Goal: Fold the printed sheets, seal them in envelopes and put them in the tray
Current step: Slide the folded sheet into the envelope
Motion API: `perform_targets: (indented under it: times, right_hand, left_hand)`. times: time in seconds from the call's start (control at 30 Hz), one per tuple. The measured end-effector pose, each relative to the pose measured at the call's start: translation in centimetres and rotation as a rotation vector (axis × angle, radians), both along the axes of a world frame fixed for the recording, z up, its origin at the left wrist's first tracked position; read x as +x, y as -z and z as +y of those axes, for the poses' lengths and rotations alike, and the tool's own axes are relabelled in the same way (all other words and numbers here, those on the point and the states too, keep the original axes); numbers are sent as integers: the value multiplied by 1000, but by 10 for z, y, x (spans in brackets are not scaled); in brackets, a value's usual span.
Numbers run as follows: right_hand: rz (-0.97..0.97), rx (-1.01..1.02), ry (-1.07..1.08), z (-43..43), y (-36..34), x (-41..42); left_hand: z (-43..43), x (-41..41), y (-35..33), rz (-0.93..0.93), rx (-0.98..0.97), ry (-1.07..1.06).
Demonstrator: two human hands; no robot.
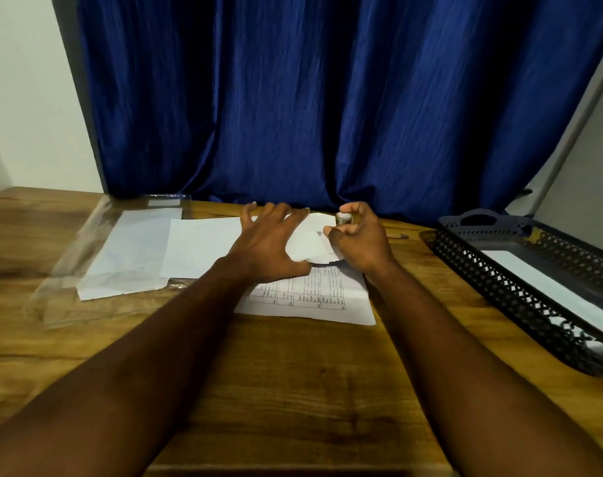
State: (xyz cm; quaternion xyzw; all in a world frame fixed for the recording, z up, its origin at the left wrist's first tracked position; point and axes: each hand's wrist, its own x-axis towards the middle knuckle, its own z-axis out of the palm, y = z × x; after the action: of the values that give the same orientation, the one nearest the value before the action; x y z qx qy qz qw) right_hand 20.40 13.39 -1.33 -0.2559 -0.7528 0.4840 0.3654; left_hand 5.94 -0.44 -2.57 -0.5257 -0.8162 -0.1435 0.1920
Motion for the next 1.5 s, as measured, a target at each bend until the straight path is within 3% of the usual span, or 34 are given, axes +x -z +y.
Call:
perform_targets:
  times: [0.13, 0.33, 0.63, 0.87, 1.0, 1.17, 1.27, 1.4, 1.5]
  right_hand:
    - [-94, -4, -106, 0, -6, -1]
    - [29, -47, 131, 16, -4, 3]
    - [-111, -229, -78, 7, -5, 0]
    - [-168, -163, -11, 16, 4, -2]
    - [-222, -6, 53, 16, 7, 1]
    - [-293, 160, 104, 16, 12, 0]
    - [-285, 142, 132, 15, 8, -1]
    - [-200, -77, -35, 14, 6, -4]
    - [-245, -7, -102, 18, 14, -7]
  left_hand:
    - [1, 1, 1, -17, 5, 10]
    - [3, -2, 3, -17, 7, 3]
    - [1, 2, 1, -19, 30, 16]
    - [1, 5, 1, -66, -52, 36]
    - [0, 6, 7, -219, -201, 111]
    - [1, 18, 5, -367, -372, 48]
    - [2, 19, 5, -367, -351, 46]
    - [3, 18, 6, -354, -342, 37]
    - [3, 19, 6, -365, -295, 34]
